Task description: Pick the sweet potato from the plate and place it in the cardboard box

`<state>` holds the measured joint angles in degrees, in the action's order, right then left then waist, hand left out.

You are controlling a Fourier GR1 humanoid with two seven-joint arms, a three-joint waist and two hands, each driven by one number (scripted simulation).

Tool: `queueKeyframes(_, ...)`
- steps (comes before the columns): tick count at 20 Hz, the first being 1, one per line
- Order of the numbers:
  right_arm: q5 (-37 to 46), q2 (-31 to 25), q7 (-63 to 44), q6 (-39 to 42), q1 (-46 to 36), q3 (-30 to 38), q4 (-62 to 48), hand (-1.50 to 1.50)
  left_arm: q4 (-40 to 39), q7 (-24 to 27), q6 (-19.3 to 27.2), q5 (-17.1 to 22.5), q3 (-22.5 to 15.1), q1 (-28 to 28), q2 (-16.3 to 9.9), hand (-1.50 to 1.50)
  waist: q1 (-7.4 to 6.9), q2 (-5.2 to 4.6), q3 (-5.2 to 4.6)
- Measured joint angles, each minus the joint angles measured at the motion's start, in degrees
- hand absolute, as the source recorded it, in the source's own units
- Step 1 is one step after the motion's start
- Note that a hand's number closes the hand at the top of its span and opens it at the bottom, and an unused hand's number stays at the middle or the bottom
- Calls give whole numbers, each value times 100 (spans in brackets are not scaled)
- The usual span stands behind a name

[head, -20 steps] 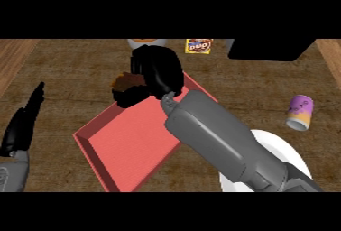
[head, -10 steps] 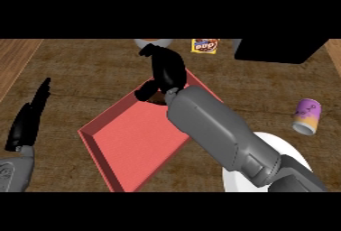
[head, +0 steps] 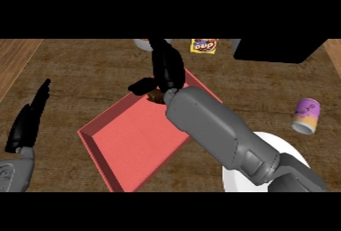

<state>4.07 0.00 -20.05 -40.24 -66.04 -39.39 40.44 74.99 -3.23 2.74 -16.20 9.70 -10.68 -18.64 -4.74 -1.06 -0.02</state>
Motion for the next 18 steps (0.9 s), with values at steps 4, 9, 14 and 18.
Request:
queueKeyframes(4,-359,0,584,-463,88,333,101,-150,53,-9,57,11,41,87,42,0,107,22,3)
queueKeyframes(9,-730,-113,1393,-371,369,927,328,-150,23,-13,77,35,173,180,-17,0,301,64,5)
queueKeyframes(14,-905,-717,1616,16,1143,1274,1175,-150,188,-13,73,75,286,421,-60,0,455,114,4)
queueKeyframes(18,-929,-1338,1512,301,1836,1443,1963,-150,92,92,98,66,344,491,-59,0,525,128,3)
